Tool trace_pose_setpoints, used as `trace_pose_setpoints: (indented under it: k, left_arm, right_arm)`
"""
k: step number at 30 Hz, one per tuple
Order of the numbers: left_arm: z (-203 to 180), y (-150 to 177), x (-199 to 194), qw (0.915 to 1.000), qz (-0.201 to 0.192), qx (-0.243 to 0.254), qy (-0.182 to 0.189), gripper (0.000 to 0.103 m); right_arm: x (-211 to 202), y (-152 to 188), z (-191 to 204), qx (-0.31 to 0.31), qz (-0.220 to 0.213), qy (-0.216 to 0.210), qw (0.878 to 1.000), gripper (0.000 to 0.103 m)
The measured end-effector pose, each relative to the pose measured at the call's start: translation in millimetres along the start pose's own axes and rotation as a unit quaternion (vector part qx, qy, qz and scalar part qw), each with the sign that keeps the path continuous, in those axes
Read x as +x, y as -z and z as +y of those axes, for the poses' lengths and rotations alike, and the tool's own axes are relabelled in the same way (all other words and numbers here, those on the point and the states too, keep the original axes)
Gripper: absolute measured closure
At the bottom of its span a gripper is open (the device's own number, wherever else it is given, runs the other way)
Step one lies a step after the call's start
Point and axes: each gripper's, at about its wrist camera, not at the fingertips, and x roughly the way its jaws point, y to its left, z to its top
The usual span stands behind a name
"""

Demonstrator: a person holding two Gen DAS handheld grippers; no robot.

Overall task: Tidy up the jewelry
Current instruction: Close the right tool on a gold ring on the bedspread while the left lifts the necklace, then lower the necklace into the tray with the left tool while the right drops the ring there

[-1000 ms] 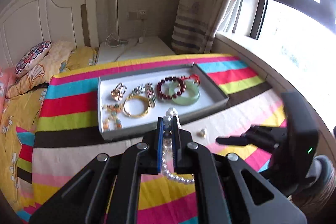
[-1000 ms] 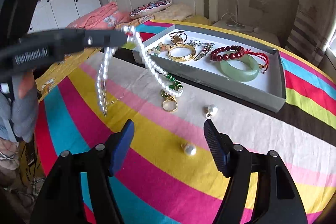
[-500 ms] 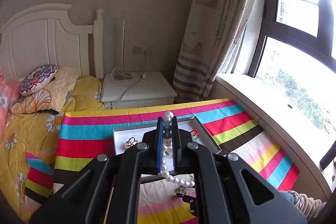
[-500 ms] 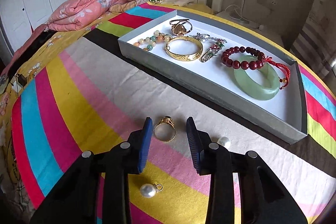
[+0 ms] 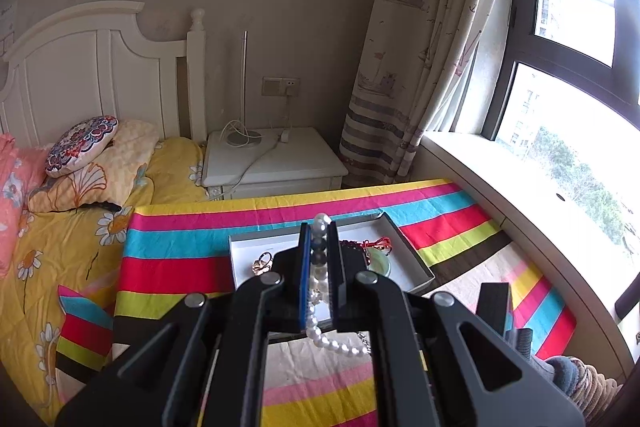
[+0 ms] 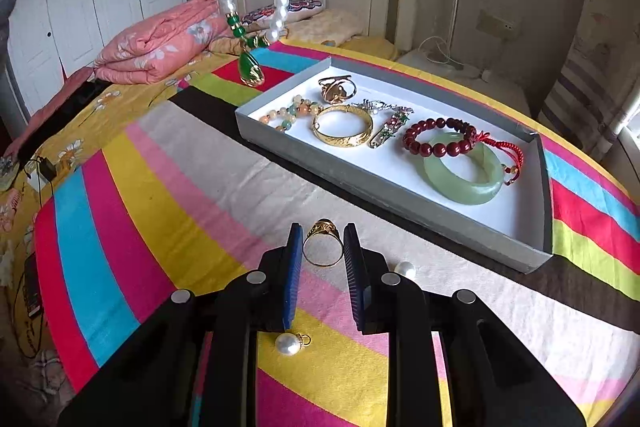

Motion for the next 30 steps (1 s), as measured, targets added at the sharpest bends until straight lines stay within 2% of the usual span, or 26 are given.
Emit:
trace_pose_setpoints:
  k: [6,14,19,30]
  left_arm:
    - [2.8,-5.4,15.1,1.0,0.005,-0.003,-0.005,0.096]
    - [8.2,-20.9,50.6,0.9997,0.016,-0.006,-0.018,0.096]
    - [15.4,-32.8,89.9,0.9989,0.031,-0.014,-0.032,0.096]
    - [23.5,-49.0,171.8,0.9963,0.064,-0.009,-0.057,0.096]
  right_arm:
    - [-21.3,-16.4,-19.7,0.009,-0.03,0.018,0.999,0.081]
    - [-22.4,-29.5,-55.4,0.033,-0.039,0.042,0.998,0.081]
    - [-6.4,-41.5,-65.4,0.042,-0.038,0.025,0.998,0.081]
    - [50.1,-65.7,-43.1,-0.004,-0.008,0.012,1.0,0.081]
